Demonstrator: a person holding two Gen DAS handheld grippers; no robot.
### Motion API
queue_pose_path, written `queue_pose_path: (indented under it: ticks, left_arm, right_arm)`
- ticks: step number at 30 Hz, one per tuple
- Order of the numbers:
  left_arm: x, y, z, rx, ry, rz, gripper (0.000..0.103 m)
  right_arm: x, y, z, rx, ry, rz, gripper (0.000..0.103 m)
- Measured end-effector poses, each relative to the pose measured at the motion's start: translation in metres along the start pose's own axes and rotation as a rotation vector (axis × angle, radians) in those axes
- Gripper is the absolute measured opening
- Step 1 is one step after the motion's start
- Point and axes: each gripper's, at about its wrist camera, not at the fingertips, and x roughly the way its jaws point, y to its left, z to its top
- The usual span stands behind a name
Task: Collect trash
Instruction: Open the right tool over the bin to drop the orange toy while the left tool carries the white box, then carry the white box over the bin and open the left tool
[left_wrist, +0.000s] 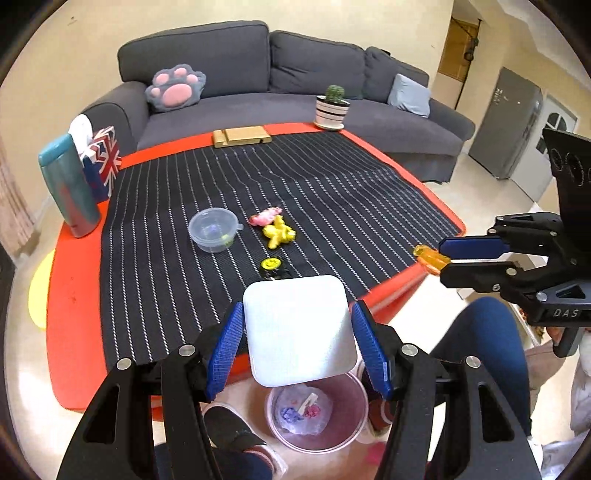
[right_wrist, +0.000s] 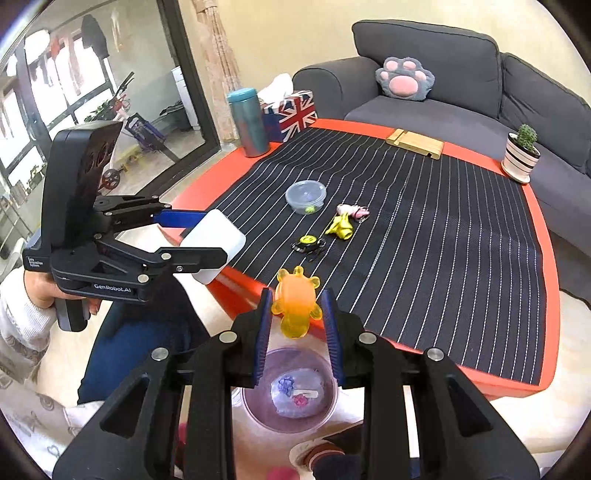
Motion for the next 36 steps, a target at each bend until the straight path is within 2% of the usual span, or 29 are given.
queue_pose_path:
  ticks: [8,15,22,23,24,26,29,36]
  left_arm:
    - [-0.014,-0.012,-0.016,0.038,0.009,-0.031,0.059]
    - [-0.027,-0.008,-0.024,0.017,-0.005,-0.036,0.059]
    - [-0.027,-0.003,-0.026,0.006,-0.003,-0.038,0.059]
    - [-0.027,-0.003,-0.027,0.005,-0.002,-0.039,0.059]
    - [-0.027,-0.003,-0.027,0.005,-0.001,-0.039,0.059]
    - [-0.026,-0.002,-0.027,0.004,0.002,-0.039,0.059]
    - [-0.024,-0.002,-0.028,0.003,0.008,-0.040,0.059]
    - [-0.021,-0.002,-0.029,0.005,0.020,-0.058,0.059]
  right_arm:
    - [-0.010,0.019,-0.018,-0.017,0.013,0.024,0.027]
    - [-0.002,0.027,-0.037,-0.003,0.050,0.055,0.027]
    - [0.006,0.032,-0.040,0.000,0.065,0.077,0.028]
    - [0.007,0.032,-0.040,-0.001,0.067,0.072,0.031]
    - [0.008,0.032,-0.041,-0.002,0.068,0.065,0.048]
    - [0.008,0.030,-0.040,0.010,0.055,0.055,0.073]
    - [0.006,0.026,-0.039,0.031,0.040,0.044,0.089]
    - [0.003,0.018,-0.038,0.064,0.031,0.039,0.094]
